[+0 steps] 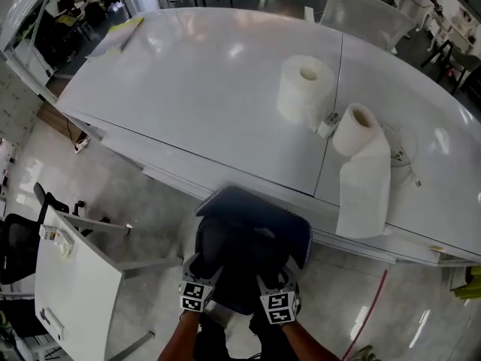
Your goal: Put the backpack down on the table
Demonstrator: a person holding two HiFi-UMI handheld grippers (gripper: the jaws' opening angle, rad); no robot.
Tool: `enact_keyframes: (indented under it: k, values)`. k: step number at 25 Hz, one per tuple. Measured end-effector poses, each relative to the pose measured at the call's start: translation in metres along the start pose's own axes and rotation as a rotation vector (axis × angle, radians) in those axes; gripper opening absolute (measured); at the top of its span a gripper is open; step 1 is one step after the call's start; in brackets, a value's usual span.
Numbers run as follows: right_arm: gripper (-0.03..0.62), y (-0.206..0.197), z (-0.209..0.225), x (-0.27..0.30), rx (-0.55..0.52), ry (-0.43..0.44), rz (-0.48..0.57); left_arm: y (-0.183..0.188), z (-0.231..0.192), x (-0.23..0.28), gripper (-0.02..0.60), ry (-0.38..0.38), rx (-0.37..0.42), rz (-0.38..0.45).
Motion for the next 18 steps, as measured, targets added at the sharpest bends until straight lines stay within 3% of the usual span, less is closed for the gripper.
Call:
enact_keyframes:
  k: [2, 3, 5, 7, 12, 15, 18]
  values:
    - [0.25, 0.0, 0.0, 0.004, 0.011, 0.006, -0.012, -0.011, -0.003, 0.003, 0.311, -0.005, -0.047, -0.007]
    - [0.232, 0.001, -0.001, 0.005, 0.022, 0.022, -0.019, -0.012, -0.002, 0.003, 0.281, -0.007, -0.056, -0.013]
    - [0.153, 0.008, -0.008, 0.002, 0.035, 0.06, -0.013, -0.005, 0.0, 0.0, 0.138, -0.007, -0.021, -0.024]
    - [0.098, 0.025, -0.019, -0.007, 0.009, 0.085, 0.045, 0.011, 0.004, -0.008, 0.064, -0.015, 0.019, -0.022]
    - [0.071, 0.105, -0.044, -0.041, -0.092, 0.116, 0.269, 0.078, 0.017, -0.052, 0.052, -0.072, 0.045, 0.125]
    - [0.071, 0.143, -0.049, -0.059, -0.043, 0.143, 0.316, 0.131, 0.024, -0.085, 0.05, -0.083, 0.049, 0.232]
    - [0.07, 0.163, -0.079, -0.083, -0.043, 0.219, 0.332, 0.167, 0.021, -0.117, 0.049, -0.047, 0.082, 0.268]
Point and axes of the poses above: the fingertips, and each gripper's own axes: x forward along the fingers, z to its right, y out of its top, the point moved 4 cm from there along -x, backward along the fingers, and after that the axes turned 9 degrees about z, right-handed, at the moved point
